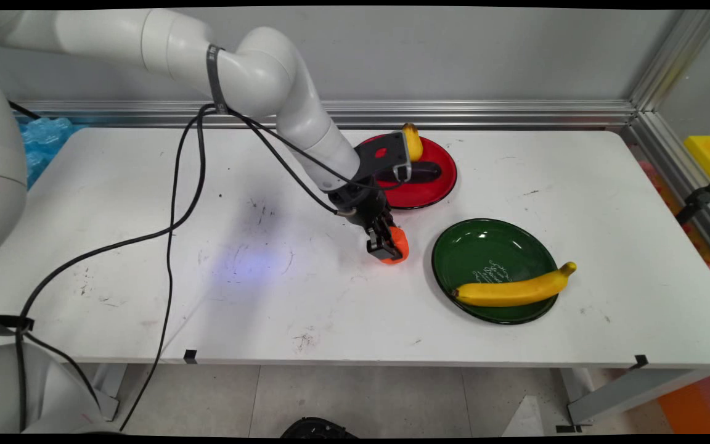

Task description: Place the picked object on the table

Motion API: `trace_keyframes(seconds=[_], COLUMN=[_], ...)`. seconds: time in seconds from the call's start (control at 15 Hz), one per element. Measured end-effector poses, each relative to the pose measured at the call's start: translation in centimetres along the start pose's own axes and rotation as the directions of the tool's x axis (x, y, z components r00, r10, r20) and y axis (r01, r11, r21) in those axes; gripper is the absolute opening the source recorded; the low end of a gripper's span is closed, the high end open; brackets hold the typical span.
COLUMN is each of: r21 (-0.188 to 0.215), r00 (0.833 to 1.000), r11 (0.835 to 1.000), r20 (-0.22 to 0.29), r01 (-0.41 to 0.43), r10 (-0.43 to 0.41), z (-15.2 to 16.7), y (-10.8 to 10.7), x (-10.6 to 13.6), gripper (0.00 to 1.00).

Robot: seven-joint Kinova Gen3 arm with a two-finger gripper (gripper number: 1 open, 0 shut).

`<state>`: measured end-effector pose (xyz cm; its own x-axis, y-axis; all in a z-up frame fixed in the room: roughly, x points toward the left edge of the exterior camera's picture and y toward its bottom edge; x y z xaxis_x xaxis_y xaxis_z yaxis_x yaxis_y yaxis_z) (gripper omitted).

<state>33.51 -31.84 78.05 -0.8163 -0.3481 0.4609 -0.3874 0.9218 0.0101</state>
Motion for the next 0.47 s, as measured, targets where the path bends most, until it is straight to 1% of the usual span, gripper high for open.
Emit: trace_keyframes(seconds=[0.13, 0.2, 0.47], r21=[-0.004, -0.006, -0.013], r00=[1.000, 1.000, 1.000], r11=[1.000, 1.000, 1.000], r20=[0.001, 0.001, -0.001], r01=[-0.005, -0.007, -0.026], r10=[0.005, 0.007, 0.026], z=[0.46, 0.59, 0.40], y=[0.01, 0.02, 0.05], x=[-0.08, -0.11, -0.23], gripper=[0.00, 1.00, 1.00])
